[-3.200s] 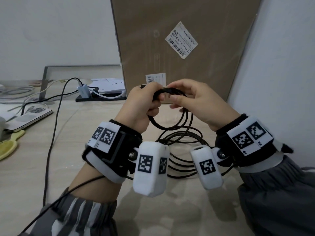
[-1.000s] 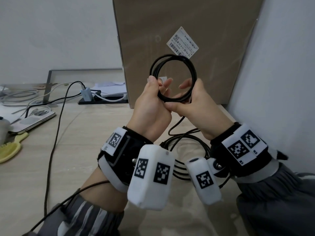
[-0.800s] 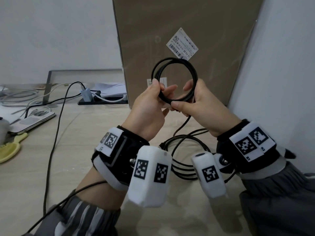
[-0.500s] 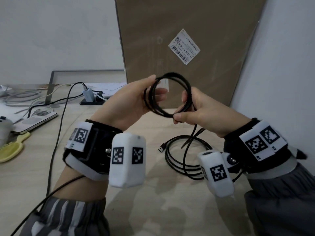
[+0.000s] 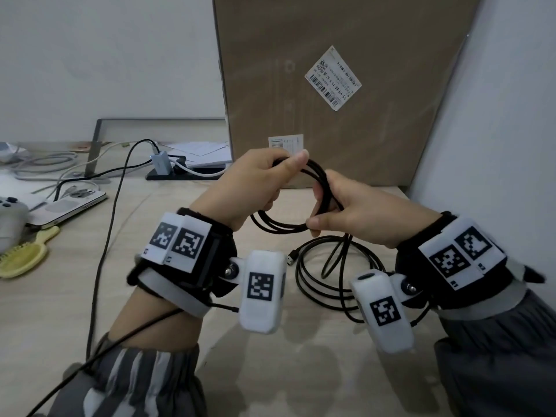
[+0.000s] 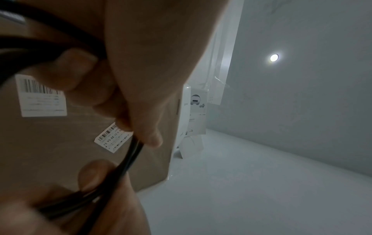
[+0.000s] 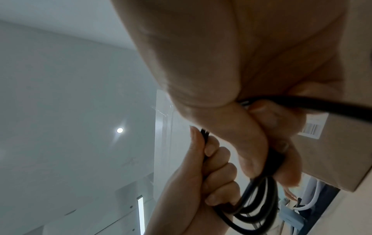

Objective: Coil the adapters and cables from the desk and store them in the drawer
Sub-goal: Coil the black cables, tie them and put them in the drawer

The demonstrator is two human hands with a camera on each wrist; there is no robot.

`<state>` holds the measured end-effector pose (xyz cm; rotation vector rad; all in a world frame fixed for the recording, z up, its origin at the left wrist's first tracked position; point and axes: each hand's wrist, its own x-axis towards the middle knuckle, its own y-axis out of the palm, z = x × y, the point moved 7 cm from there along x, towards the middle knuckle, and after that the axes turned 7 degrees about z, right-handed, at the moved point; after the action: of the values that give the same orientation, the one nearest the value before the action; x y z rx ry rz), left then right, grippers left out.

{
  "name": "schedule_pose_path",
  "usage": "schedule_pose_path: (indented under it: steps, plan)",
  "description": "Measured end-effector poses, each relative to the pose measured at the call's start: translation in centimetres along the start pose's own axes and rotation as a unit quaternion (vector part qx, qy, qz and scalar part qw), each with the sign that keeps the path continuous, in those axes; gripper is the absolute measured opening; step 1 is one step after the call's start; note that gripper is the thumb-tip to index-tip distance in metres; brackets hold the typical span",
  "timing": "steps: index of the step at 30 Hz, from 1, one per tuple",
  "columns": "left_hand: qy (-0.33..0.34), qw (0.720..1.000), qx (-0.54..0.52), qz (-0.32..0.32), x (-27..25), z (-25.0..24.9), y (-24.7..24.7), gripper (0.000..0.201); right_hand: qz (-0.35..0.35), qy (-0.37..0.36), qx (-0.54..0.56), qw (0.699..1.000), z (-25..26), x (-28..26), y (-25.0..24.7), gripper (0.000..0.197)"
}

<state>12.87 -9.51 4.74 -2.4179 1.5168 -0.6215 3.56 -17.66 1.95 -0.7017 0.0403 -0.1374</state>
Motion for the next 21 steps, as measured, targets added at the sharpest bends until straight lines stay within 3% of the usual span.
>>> schedule_pose_path:
  steps: [6, 10, 15, 21]
  plan:
    - [-0.027, 0.986, -0.129, -0.103, 0.3, 0.9, -0.9, 0.043, -0.098, -0.043, 0.046, 0.993, 0.1, 0.1, -1.6, 0.015]
    - [-0.057, 0.966, -0.213, -0.136, 0.4, 1.9, -1.2, 0.044, -0.146, -0.067, 0.094, 0.983, 0.3, 0.1, -2.2, 0.015]
    - [-0.065, 0.945, -0.268, -0.175, 0.4, 2.7, -1.4, 0.044, -0.149, -0.076, 0.118, 0.979, 0.0, 0.2, -2.7, 0.022]
    - [-0.070, 0.927, -0.321, -0.182, 0.6, 3.0, -1.2, 0.045, -0.257, -0.060, 0.201, 0.943, -1.0, -0.4, -3.8, 0.018]
